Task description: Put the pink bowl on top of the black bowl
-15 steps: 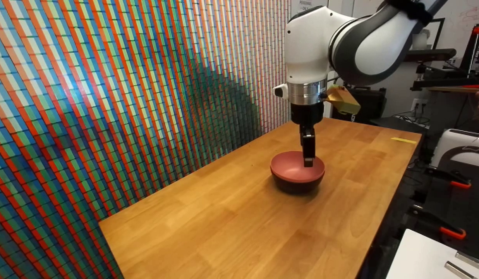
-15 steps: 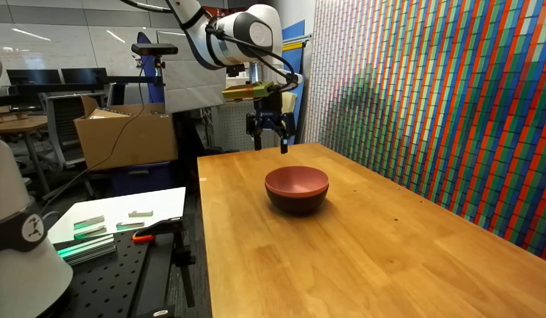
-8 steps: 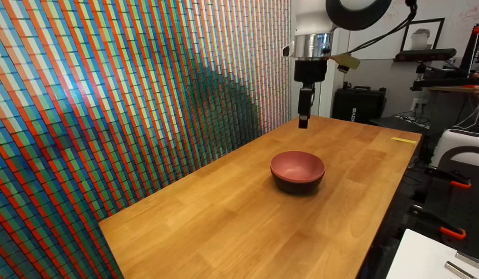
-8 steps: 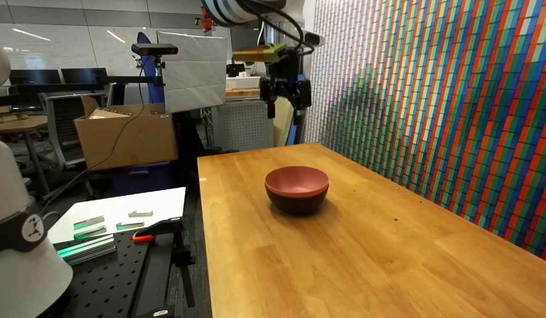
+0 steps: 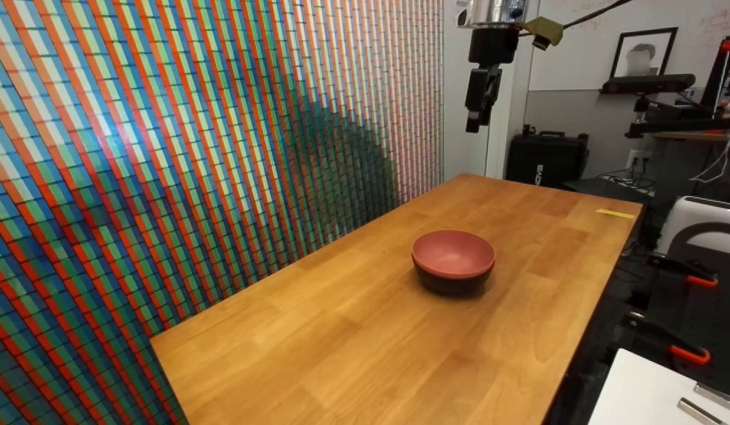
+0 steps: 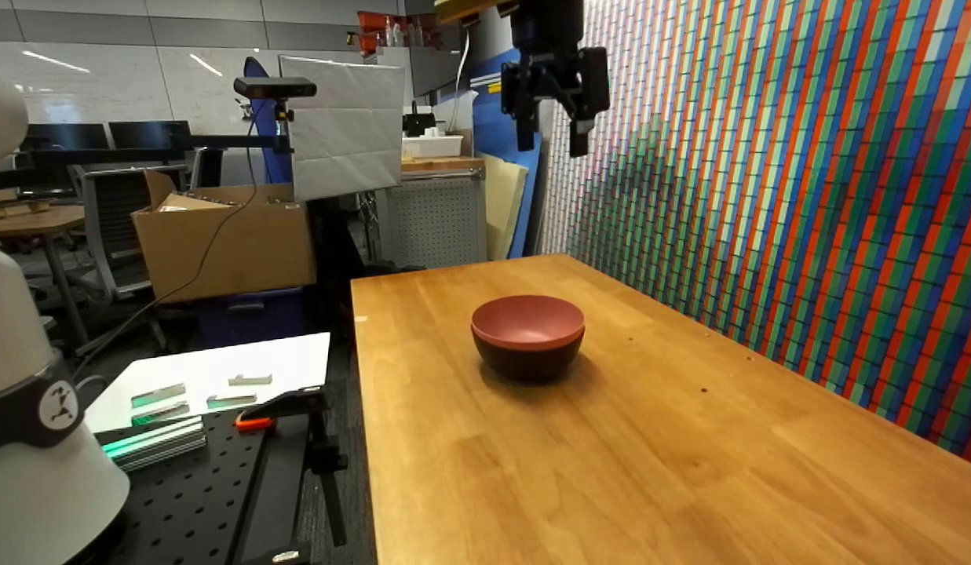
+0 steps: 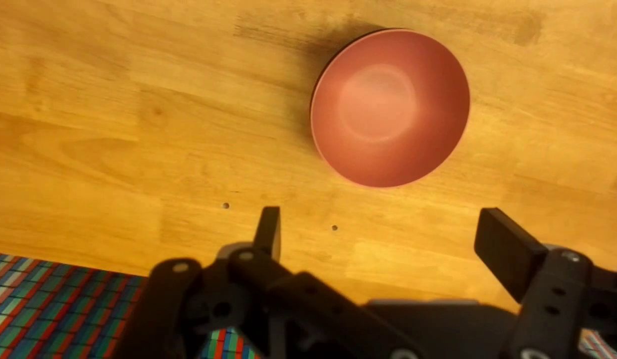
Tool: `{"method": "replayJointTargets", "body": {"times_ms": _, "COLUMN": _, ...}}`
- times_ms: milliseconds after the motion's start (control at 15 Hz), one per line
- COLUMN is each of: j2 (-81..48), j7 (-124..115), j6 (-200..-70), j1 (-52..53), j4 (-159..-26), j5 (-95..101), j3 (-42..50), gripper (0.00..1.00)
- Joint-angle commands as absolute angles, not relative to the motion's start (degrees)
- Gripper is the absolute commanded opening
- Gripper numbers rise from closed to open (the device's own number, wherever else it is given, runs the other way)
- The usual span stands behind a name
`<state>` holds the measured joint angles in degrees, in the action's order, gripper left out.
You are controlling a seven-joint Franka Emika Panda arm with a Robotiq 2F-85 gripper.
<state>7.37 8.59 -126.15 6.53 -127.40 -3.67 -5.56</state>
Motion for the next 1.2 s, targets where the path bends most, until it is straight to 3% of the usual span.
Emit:
{"method": "replayJointTargets", "body": {"times_ms": 0, "j2": 9.4, "j7": 9.5, "j6": -122.6, "j1": 5.3, "j4": -125.6, "j5": -4.0, "j3": -3.8, "gripper": 1.00}}
{"method": "replayJointTargets", "body": {"times_ms": 1133, "j2": 9.1, "j7": 8.8, "j6": -122.9, "j1": 5.1, "j4": -126.2, "j5": -3.8, "j3": -3.2, "gripper": 1.00}}
